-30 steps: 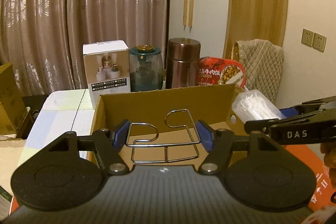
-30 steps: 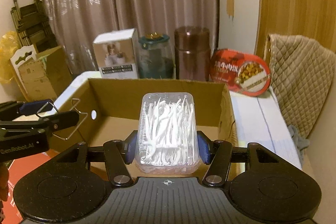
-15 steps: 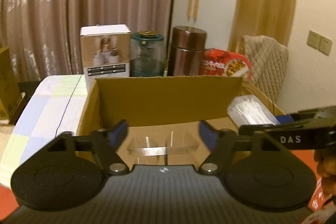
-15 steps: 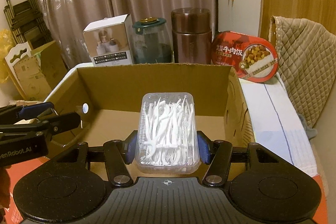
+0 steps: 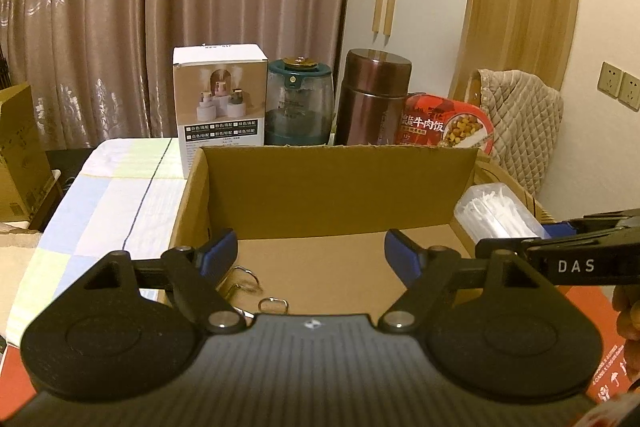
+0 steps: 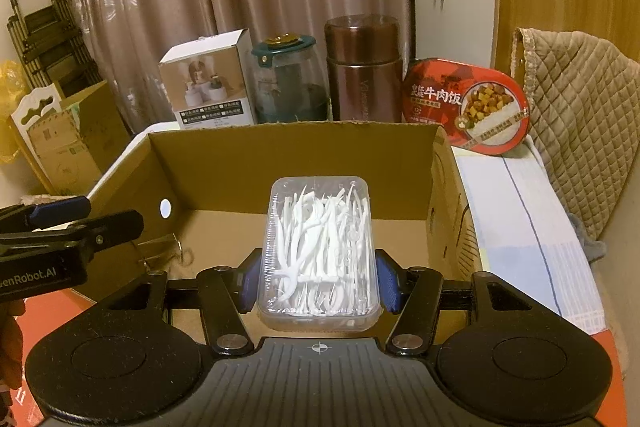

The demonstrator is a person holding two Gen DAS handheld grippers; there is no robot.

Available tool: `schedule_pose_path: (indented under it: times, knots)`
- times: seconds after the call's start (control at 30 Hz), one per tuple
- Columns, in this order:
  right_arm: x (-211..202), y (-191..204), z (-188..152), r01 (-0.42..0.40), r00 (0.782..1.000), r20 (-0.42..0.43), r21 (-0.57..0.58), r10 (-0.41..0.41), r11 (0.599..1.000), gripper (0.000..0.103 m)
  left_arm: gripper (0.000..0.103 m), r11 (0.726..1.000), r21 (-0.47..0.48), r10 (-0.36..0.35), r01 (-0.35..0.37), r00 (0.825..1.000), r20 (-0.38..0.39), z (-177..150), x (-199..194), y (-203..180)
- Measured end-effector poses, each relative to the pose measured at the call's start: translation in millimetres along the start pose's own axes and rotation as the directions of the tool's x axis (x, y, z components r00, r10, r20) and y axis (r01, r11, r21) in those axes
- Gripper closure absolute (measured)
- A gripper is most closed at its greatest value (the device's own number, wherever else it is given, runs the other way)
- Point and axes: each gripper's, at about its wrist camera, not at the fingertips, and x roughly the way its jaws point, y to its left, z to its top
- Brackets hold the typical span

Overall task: Organize rigid objects
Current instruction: 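Open the left tool releasing the rack while the right tool releases the floss box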

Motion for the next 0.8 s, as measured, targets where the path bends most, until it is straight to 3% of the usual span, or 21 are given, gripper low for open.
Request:
schedule_pose_path:
  times: [0.67, 0.8]
  knots:
    - [3.4, -4.8, -2.0, 0.013, 1.000, -0.005, 0.002, -0.013, 1.000, 0.049, 0.026, 1.000, 0.008, -0.011, 0.011, 1.000, -0.009, -3.6, 0.5, -2.8]
    - [0.1, -6.5, -2.3, -0.001, 0.999, 0.043, -0.003, 0.002, 1.000, 0.048, 0.026, 1.000, -0.002, -0.015, 0.015, 1.000, -0.011, -3.6, 1.2, -2.0]
